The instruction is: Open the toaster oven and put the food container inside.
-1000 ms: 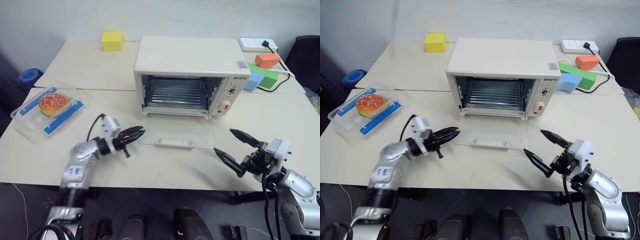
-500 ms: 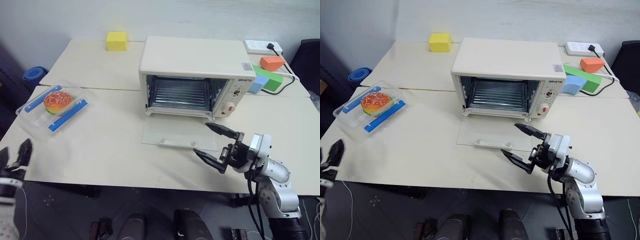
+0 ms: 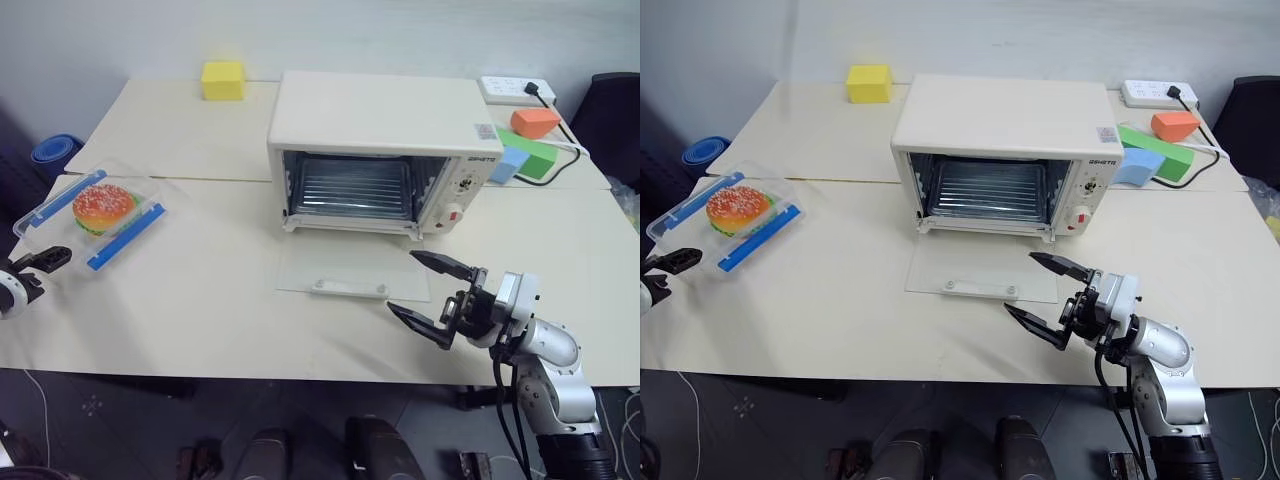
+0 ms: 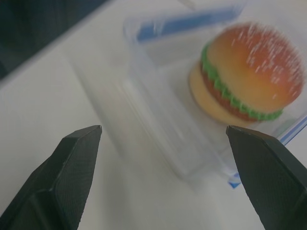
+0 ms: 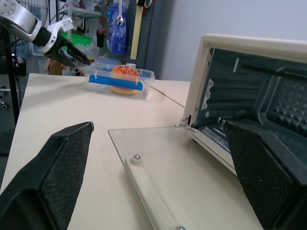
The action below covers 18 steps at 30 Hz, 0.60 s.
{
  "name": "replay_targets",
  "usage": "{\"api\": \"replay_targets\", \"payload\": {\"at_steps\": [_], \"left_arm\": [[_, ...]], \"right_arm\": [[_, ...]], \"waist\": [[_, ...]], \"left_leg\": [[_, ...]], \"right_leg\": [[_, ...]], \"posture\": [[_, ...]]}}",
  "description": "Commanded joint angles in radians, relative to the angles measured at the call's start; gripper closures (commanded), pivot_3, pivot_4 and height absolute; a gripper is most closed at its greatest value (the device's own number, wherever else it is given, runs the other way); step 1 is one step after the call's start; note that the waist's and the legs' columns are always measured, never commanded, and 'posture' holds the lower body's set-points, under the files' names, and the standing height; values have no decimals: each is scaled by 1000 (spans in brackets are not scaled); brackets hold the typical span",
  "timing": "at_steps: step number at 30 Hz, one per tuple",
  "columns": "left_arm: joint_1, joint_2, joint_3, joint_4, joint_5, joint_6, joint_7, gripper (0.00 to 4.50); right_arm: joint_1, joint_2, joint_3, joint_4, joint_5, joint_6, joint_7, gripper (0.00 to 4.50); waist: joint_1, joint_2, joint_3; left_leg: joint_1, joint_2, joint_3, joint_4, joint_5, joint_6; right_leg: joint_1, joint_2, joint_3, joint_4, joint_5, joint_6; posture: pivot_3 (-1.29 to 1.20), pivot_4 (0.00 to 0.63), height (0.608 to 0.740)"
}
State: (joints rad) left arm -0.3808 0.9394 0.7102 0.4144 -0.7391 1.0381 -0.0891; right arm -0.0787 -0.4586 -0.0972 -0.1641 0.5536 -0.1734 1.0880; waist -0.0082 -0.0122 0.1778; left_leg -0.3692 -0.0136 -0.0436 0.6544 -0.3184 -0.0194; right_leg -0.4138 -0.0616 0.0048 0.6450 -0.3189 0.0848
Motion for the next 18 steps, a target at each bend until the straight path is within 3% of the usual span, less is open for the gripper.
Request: {"api": "replay_targets", "payload": {"at_steps": [1, 11, 18], "left_arm": [[-150, 65, -86, 178, 105, -48, -13, 94], [-303, 85, -150, 395, 236, -151, -62, 94], [-343, 82, -139, 457, 256, -177, -87, 2200]], "right_arm": [[17, -5, -12, -57, 0, 5, -30, 0], [36, -13, -13, -98, -22, 6, -90, 0], [23, -18, -9, -95, -41, -1, -100, 0]], "waist": [[-7, 0, 0], [3, -1, 0], [3, -1, -1]], "left_leg": [[0, 0, 1, -1, 0, -1], [1, -1, 0, -1, 2, -2], [1, -1, 1, -1, 2, -2]], "right_leg": [[0, 0, 1, -1, 0, 0], [-1, -1, 0, 0, 0, 0], [-1, -1, 0, 0, 0, 0]], "posture": [[0, 150, 740], [0, 150, 740], [0, 150, 740]]}}
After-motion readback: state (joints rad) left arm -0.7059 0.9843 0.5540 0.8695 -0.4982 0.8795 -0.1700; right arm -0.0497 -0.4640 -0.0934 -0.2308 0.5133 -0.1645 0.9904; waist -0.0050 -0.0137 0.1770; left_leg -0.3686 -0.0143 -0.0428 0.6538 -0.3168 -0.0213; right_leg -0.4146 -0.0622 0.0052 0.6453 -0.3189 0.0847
